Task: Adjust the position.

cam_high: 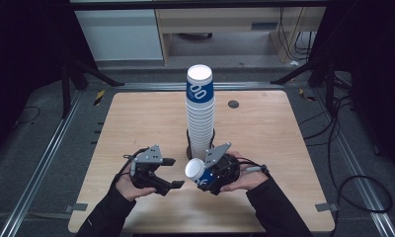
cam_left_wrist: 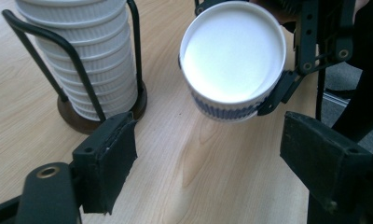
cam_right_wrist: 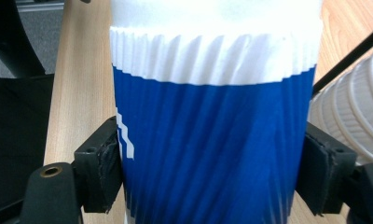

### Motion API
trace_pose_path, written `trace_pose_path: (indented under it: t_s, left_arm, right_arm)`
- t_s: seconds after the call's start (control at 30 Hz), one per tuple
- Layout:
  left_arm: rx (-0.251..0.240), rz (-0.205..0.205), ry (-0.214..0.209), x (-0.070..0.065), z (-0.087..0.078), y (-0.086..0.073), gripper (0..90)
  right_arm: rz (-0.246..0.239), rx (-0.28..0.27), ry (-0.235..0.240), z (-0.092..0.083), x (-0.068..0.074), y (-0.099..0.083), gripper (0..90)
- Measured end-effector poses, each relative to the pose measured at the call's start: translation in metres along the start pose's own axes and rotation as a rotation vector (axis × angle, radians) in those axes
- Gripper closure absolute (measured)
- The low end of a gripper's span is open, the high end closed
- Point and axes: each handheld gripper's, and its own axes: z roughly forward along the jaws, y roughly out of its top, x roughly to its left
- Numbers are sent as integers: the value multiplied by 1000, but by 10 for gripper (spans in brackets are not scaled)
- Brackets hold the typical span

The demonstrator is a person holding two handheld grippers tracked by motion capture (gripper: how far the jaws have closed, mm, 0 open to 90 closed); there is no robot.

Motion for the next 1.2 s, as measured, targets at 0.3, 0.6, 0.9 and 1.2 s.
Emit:
trace_pose_path:
  t_s: [0.3,0.6,0.9,1.2]
  left_arm:
    - [18,12,-28,-3,8,4,162]
    - [37,24,-42,-4,15,5,160]
    - [65,24,-54,-4,21,5,164]
    - [86,21,-60,-5,24,4,180]
  right_arm:
    - [-22,19,14,12,3,6,218]
    - [-42,27,22,19,6,12,219]
    - [-49,31,29,23,9,15,220]
    - [-59,37,40,28,12,19,219]
